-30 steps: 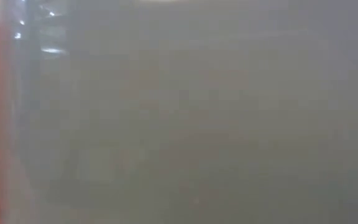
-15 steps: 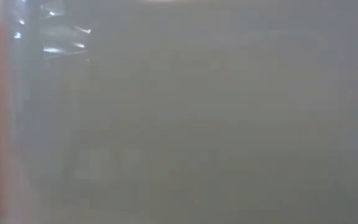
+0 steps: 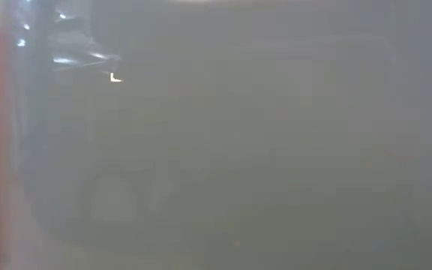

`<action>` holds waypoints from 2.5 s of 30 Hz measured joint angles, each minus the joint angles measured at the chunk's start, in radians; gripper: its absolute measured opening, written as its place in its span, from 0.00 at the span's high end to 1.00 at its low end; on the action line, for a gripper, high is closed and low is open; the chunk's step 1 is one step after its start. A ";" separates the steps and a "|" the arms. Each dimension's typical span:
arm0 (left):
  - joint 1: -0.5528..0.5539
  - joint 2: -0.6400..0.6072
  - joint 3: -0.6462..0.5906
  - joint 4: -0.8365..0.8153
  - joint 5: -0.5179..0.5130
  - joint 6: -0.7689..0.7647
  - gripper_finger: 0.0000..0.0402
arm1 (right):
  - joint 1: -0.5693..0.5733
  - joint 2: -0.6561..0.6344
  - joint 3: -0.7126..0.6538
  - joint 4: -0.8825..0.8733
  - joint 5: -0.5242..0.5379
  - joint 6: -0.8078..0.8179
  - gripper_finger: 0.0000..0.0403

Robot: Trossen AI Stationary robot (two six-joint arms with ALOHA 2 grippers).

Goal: Pick & Place Food Item
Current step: Put the green food coloring bottle into the black bin

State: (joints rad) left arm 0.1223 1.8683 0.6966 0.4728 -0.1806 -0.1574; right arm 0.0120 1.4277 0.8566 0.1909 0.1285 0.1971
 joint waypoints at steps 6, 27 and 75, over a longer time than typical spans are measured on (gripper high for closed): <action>0.000 -0.003 0.000 -0.030 0.001 0.005 0.66 | 0.025 0.000 0.000 -0.008 0.000 0.000 0.58; -0.241 -0.276 0.037 -0.052 -0.421 0.728 0.80 | 0.026 0.068 -0.206 0.555 0.028 0.353 0.54; -0.460 -0.324 0.154 -0.061 -0.686 0.756 0.37 | -0.027 0.201 -0.077 0.720 -0.130 0.312 0.84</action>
State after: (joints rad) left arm -0.3380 1.5440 0.8509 0.4120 -0.8666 0.5986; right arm -0.0147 1.6290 0.7792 0.9107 -0.0013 0.5088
